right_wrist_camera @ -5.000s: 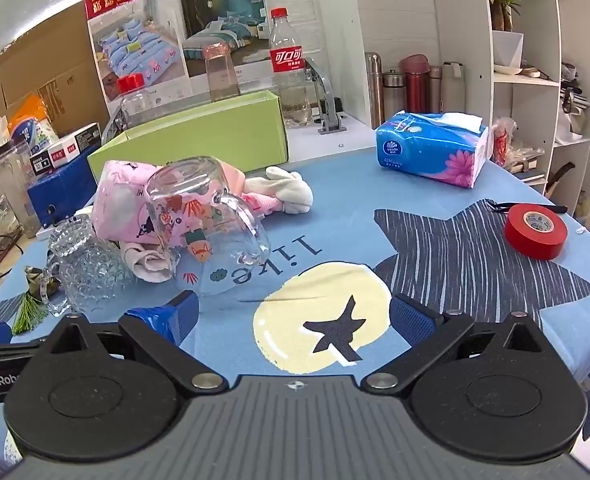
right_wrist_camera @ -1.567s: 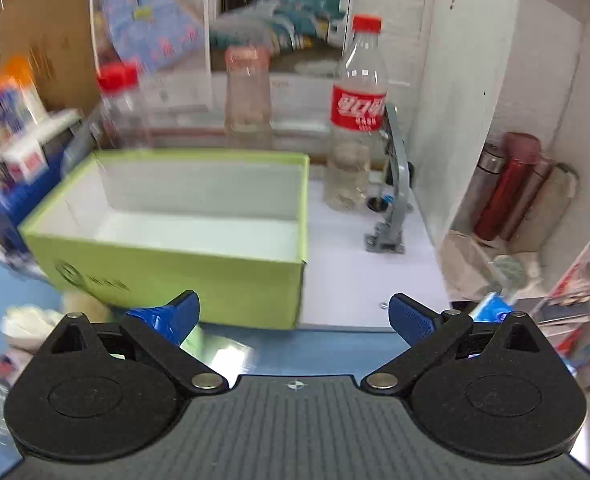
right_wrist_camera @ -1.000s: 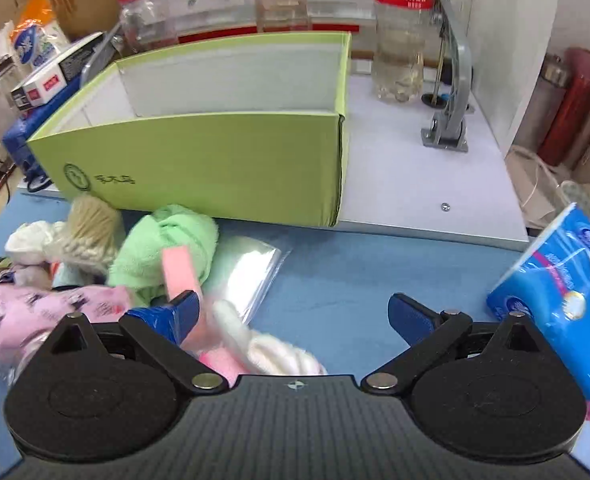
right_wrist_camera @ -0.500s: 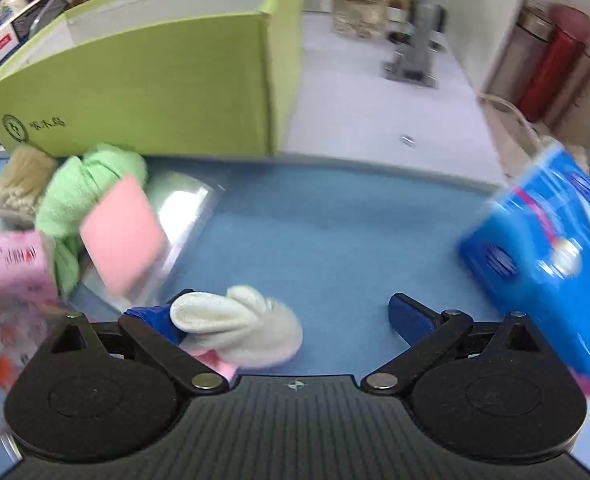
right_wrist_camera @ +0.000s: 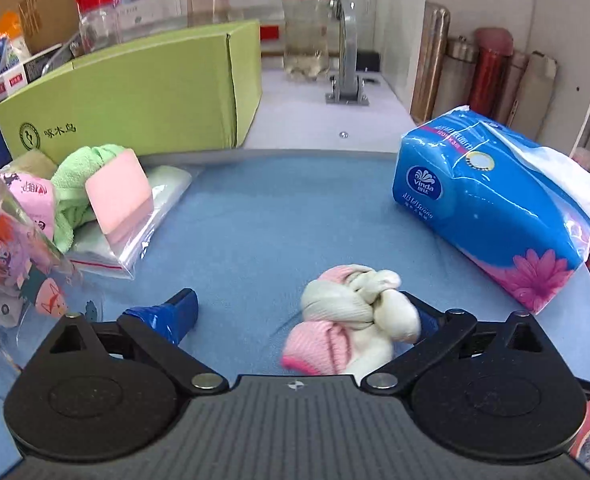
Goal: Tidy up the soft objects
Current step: 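Close left gripper on the tassel ornament while right gripper grasps the sock bundle, then carry both items over the lime-green box and open both grippers to drop them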
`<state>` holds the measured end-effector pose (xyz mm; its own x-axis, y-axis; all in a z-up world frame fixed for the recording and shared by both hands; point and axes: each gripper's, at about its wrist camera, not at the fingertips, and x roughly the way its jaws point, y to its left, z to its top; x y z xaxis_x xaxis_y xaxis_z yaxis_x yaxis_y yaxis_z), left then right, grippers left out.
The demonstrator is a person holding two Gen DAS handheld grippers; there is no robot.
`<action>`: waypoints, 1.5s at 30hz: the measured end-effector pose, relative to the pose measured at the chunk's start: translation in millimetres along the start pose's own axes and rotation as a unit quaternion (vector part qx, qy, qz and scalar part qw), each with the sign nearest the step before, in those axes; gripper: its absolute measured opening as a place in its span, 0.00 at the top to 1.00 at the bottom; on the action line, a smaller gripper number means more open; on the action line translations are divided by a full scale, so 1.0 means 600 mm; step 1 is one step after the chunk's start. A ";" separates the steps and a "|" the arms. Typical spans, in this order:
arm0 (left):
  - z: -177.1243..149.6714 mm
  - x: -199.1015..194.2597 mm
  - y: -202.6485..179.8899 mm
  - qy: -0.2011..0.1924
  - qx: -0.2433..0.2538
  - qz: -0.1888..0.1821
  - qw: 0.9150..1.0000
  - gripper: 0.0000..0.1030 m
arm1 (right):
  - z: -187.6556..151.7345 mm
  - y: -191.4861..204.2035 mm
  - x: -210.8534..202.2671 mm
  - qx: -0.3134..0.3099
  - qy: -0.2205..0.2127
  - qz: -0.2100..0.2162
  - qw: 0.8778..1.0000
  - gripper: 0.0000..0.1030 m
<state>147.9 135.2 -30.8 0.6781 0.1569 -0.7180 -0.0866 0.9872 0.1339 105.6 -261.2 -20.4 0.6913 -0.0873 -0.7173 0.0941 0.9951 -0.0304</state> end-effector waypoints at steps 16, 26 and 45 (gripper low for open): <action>0.000 -0.012 0.010 -0.009 0.000 -0.100 0.995 0.74 | 0.013 -0.004 0.013 0.002 -0.019 -0.003 1.000 0.25; 0.032 -0.085 0.049 -0.052 -0.058 -0.107 0.991 0.82 | 0.031 -0.003 -0.065 0.011 -0.071 0.055 0.996 0.83; 0.360 -0.068 -0.079 -0.138 -0.039 -0.196 0.970 0.82 | 0.351 0.106 0.023 -0.060 -0.153 0.144 0.976 0.82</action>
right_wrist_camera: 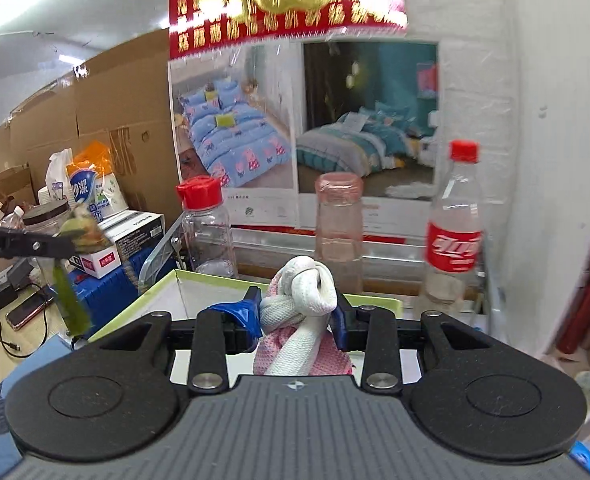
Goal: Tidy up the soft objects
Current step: 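Carry both items over the lime-green box and open both grippers to drop them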
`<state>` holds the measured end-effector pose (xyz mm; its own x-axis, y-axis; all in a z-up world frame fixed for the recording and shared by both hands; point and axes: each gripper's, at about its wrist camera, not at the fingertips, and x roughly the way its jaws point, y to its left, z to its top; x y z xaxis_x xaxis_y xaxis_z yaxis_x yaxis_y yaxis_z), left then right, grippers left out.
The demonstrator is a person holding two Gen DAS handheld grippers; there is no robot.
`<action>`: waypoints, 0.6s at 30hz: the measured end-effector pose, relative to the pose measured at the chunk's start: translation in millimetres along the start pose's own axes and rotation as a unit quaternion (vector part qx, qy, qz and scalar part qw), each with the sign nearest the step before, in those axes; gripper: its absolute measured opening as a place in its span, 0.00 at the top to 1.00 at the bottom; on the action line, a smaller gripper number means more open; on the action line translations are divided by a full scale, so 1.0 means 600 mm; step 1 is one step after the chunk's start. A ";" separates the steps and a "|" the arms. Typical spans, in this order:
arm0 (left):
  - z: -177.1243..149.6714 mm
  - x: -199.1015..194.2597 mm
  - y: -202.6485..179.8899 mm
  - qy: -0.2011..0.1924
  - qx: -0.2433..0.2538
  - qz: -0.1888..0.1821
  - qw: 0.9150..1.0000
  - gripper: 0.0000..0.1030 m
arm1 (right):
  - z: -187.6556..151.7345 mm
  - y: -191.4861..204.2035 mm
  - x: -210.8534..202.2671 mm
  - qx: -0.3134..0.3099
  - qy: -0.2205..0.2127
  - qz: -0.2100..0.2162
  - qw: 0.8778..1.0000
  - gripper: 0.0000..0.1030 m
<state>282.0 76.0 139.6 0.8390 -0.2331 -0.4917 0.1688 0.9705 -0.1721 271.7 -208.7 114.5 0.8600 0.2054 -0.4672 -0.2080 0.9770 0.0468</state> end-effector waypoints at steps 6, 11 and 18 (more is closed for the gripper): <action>-0.006 0.080 -0.026 0.024 0.029 0.022 0.999 0.59 | -0.009 -0.021 0.100 0.043 0.056 0.028 0.997 0.73; -0.024 0.073 -0.030 0.022 0.043 0.030 0.998 0.47 | -0.013 -0.017 0.102 0.039 0.055 -0.002 0.998 0.67; -0.078 -0.001 -0.020 0.030 0.055 0.048 0.997 0.42 | -0.039 0.006 0.030 0.010 0.046 -0.001 0.999 0.59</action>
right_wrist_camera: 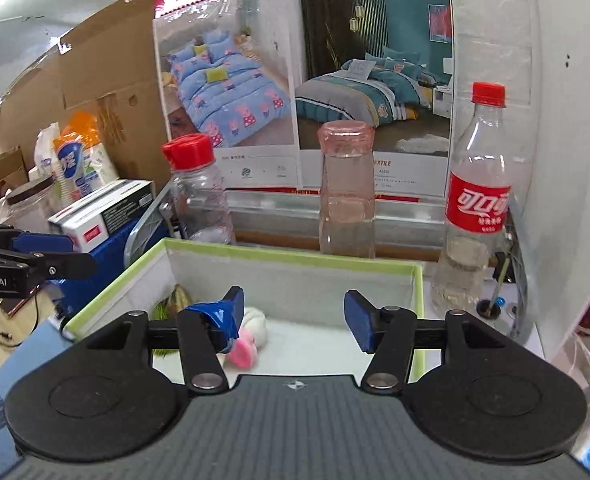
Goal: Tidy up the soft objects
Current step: 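Carry both items over the lime-green box and open both grippers to drop them, then move left gripper to the white cloth bundle while right gripper approaches the pink sponge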
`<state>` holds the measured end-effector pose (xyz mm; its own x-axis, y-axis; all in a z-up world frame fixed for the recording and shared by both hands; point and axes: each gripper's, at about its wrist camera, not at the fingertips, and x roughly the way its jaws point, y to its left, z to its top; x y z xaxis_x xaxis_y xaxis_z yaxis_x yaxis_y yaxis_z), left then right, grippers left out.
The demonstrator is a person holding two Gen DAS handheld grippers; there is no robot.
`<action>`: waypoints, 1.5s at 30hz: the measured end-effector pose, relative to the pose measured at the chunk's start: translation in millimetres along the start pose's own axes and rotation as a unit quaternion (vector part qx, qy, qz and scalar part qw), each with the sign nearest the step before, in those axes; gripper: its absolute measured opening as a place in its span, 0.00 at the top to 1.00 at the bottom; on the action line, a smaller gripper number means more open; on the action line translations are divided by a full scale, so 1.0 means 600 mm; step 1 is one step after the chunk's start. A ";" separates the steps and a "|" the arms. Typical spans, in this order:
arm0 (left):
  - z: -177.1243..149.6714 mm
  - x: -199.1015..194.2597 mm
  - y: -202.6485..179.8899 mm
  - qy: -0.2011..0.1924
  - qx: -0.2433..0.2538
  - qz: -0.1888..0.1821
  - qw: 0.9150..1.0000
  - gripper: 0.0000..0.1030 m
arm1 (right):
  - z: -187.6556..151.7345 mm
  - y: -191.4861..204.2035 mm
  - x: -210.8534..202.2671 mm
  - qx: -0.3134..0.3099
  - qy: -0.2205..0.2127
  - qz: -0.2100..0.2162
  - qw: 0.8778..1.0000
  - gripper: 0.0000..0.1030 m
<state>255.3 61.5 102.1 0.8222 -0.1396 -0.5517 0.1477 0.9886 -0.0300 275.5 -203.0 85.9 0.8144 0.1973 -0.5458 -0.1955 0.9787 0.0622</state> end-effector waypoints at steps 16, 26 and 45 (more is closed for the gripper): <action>-0.137 0.034 0.027 0.141 -0.039 -0.027 0.989 0.39 | -0.110 0.012 -0.073 0.049 0.055 -0.004 0.997 0.54; -0.170 -0.007 0.140 0.130 -0.058 0.147 0.979 0.34 | -0.129 0.003 -0.060 0.044 0.089 -0.014 0.995 0.52; -0.173 -0.063 0.144 0.093 -0.101 0.110 0.984 0.34 | -0.194 -0.100 -0.165 0.088 0.144 -0.115 0.979 0.47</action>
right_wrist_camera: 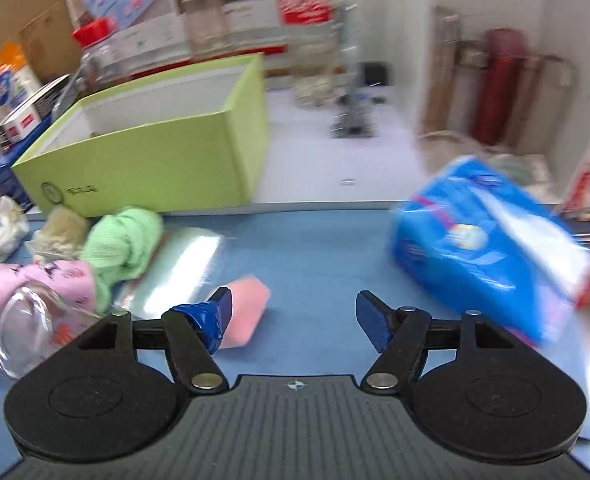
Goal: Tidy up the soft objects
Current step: 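Move left gripper to the white cloth bundle while right gripper approaches the pink sponge, then close left gripper on the white cloth bundle while right gripper grasps the pink sponge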
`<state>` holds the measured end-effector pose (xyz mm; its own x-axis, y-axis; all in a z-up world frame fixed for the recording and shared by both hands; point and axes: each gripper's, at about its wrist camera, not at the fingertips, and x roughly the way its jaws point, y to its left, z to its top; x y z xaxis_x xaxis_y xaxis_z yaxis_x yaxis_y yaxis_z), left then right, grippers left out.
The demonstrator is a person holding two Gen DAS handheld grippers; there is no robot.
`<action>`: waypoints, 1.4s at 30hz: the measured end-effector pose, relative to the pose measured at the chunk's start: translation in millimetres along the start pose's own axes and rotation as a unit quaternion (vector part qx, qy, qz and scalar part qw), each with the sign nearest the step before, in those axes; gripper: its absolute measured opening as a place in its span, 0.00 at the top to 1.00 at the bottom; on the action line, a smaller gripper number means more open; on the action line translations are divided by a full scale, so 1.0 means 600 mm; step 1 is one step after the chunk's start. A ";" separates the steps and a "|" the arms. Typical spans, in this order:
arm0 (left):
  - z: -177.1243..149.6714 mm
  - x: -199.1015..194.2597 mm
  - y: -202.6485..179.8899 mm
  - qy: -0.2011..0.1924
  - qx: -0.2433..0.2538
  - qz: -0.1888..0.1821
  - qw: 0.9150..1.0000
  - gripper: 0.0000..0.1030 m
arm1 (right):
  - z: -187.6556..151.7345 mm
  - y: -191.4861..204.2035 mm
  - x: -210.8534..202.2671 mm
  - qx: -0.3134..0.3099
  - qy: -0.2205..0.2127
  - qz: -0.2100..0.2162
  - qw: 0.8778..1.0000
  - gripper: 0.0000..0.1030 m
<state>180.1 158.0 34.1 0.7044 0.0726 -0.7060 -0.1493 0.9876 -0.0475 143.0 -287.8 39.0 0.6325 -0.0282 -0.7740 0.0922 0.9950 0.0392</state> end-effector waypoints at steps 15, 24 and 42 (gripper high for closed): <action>-0.011 -0.013 0.009 0.007 -0.001 0.015 1.000 0.34 | -0.014 0.071 0.090 -0.049 0.025 0.025 0.998 0.45; -0.009 0.015 -0.012 0.024 0.019 -0.020 0.999 0.34 | -0.064 0.001 0.028 -0.026 0.018 -0.010 0.999 0.44; 0.003 0.137 -0.058 0.057 0.058 -0.013 0.997 0.31 | -0.087 0.022 0.064 -0.036 -0.086 -0.017 0.995 0.35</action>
<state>244.7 130.0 -21.0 0.6228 0.0360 -0.7816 -0.0462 0.9989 0.0092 128.3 -270.8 -23.2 0.7529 -0.0716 -0.6543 0.0637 0.9973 -0.0359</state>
